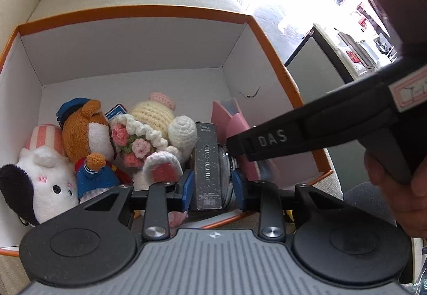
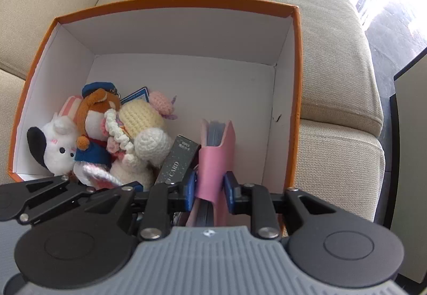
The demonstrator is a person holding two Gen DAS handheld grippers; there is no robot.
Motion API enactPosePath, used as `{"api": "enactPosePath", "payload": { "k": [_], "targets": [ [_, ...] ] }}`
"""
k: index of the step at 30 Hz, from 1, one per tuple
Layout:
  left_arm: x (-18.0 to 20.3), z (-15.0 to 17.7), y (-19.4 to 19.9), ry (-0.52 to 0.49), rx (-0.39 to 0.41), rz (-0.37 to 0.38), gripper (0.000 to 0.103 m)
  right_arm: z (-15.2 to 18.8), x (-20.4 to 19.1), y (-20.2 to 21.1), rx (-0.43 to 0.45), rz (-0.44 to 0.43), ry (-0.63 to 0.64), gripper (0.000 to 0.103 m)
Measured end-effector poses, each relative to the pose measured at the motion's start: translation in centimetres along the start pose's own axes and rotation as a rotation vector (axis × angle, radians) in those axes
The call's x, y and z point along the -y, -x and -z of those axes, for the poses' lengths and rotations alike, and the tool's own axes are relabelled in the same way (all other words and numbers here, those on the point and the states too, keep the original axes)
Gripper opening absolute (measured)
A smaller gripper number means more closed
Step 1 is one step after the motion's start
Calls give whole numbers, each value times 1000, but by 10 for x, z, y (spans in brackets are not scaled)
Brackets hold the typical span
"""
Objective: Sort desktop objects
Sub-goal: 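Open both grippers to release the pink case and mirror inside the box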
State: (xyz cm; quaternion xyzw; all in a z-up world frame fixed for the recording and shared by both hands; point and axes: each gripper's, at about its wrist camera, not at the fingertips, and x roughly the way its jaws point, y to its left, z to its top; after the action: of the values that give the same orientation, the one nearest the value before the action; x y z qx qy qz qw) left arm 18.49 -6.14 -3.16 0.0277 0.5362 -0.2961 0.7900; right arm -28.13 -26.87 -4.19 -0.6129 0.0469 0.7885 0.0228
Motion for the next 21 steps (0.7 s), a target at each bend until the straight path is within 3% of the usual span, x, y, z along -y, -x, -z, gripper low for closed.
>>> {"api": "enactPosePath", "payload": {
  "k": [13, 21],
  "targets": [
    [-20, 1, -6, 79, -26, 116, 36, -9, 2, -2, -43, -3, 3, 25],
    [-33, 9, -4, 178, -19, 184, 36, -16, 15, -1, -68, -74, -69, 20]
  ]
}}
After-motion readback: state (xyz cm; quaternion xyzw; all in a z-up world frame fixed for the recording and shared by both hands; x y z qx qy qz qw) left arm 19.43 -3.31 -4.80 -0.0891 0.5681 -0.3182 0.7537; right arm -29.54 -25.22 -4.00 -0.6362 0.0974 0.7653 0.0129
